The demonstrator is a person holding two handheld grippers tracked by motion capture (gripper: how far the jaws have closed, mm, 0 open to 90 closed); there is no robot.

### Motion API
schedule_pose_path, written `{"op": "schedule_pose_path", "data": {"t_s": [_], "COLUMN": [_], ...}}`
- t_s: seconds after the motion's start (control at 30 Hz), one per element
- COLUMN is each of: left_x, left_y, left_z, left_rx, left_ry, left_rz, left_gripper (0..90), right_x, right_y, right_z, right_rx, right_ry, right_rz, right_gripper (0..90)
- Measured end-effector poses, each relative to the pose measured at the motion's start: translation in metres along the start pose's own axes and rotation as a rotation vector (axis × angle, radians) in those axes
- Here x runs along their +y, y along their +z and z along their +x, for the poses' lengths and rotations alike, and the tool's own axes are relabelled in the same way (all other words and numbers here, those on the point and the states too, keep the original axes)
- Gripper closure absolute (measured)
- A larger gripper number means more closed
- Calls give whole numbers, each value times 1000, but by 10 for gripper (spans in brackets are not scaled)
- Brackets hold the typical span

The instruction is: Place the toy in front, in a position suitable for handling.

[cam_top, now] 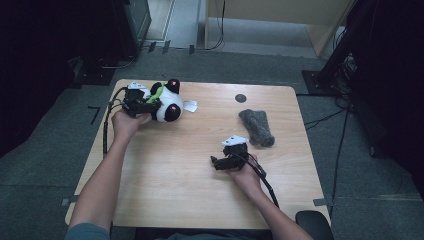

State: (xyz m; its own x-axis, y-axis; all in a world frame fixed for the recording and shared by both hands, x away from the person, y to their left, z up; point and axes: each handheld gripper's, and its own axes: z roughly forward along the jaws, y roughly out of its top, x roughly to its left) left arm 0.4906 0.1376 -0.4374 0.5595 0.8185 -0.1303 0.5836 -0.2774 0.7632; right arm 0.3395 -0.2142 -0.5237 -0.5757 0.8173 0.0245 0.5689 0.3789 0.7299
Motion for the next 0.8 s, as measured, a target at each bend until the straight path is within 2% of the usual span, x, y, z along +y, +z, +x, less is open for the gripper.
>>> {"op": "schedule_pose_path", "data": {"t_s": [0.03, 0.13, 0.33, 0.43, 0.5, 0.57, 0.67, 0.8], "left_x": [0, 0, 5, 7, 8, 10, 15, 16], "left_y": [-1, -2, -8, -14, -17, -22, -35, -43], "left_z": [1, 1, -3, -3, -4, -5, -9, -13], "left_rx": [-16, -20, 13, 3, 5, 1, -8, -23], "left_ry": [-19, -35, -36, -47, -50, -49, -46, -48], "left_rz": [4, 9, -8, -20, -27, -44, -75, -74], "left_gripper": [671, 700, 723, 729, 730, 730, 732, 731], "right_x": [0, 0, 0, 0, 0, 0, 1, 2], "right_y": [0, 0, 0, -1, -1, -1, -2, -4], "right_z": [0, 0, 0, -1, -1, -2, -3, -5], "right_rx": [0, 0, 0, -8, -5, -5, -11, -15], "right_ry": [0, 0, 1, 9, 8, 8, 13, 26], "right_rz": [0, 0, 0, -11, -11, -12, -14, -10], "right_gripper": [83, 83, 85, 136, 139, 147, 209, 259]}}
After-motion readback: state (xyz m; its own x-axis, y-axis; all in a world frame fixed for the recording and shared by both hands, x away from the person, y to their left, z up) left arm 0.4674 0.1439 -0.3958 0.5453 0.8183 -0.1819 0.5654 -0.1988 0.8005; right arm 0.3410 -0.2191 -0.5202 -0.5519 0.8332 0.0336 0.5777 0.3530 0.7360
